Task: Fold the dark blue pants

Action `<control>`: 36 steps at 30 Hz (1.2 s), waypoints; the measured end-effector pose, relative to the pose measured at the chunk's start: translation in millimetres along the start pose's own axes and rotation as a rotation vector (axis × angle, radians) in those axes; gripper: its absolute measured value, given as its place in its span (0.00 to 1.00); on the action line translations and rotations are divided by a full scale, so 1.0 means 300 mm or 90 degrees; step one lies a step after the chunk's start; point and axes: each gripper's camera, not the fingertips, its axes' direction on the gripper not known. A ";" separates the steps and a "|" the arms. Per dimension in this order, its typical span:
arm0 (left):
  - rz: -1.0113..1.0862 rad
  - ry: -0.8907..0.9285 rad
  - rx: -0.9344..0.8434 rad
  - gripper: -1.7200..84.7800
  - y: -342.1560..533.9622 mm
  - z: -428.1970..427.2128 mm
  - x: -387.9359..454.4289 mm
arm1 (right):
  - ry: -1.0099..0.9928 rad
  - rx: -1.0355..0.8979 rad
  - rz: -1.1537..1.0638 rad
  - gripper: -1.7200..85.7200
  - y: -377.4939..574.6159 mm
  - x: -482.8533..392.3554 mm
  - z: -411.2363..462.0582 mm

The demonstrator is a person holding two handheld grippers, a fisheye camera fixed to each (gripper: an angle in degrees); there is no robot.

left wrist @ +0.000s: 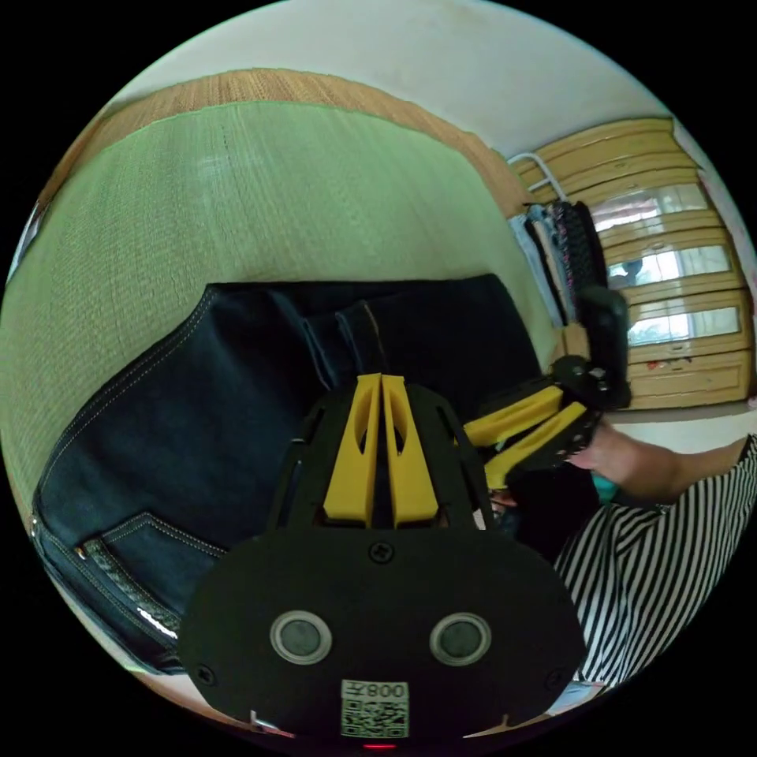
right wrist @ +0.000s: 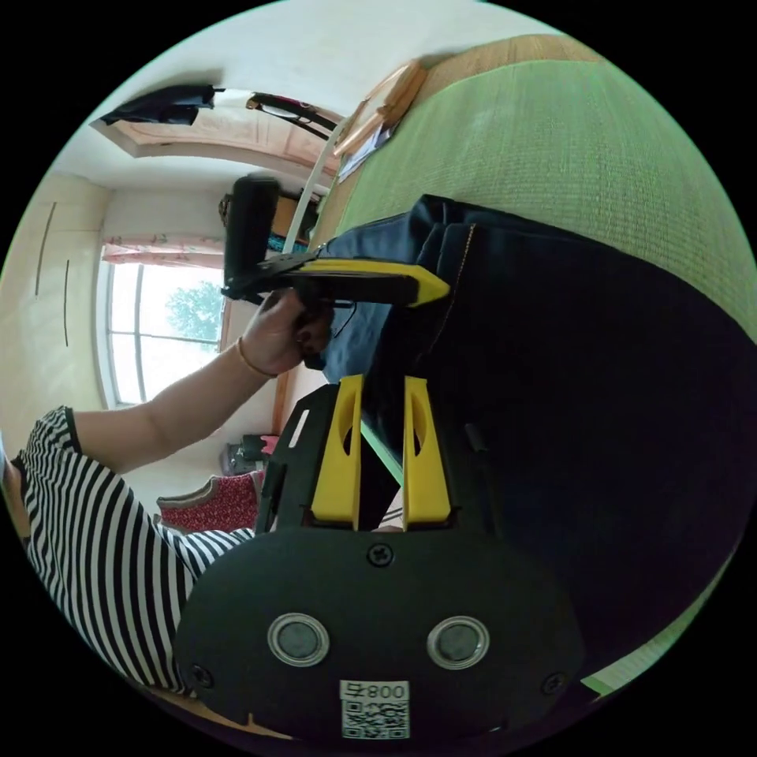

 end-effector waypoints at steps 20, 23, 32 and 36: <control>-0.089 -0.011 -0.018 0.06 0.274 -0.150 -0.050 | 0.100 -0.059 0.010 0.02 0.269 0.270 0.188; -0.085 -0.011 -0.019 0.05 0.292 -0.171 -0.046 | 0.096 -0.057 0.017 0.02 0.300 0.296 0.198; -0.095 0.056 0.046 0.03 0.406 -0.317 -0.087 | 0.116 -0.015 -0.047 0.02 0.333 0.197 0.125; -0.108 0.043 0.004 0.03 0.418 -0.260 -0.094 | 0.146 -0.060 -0.047 0.02 0.281 0.210 0.222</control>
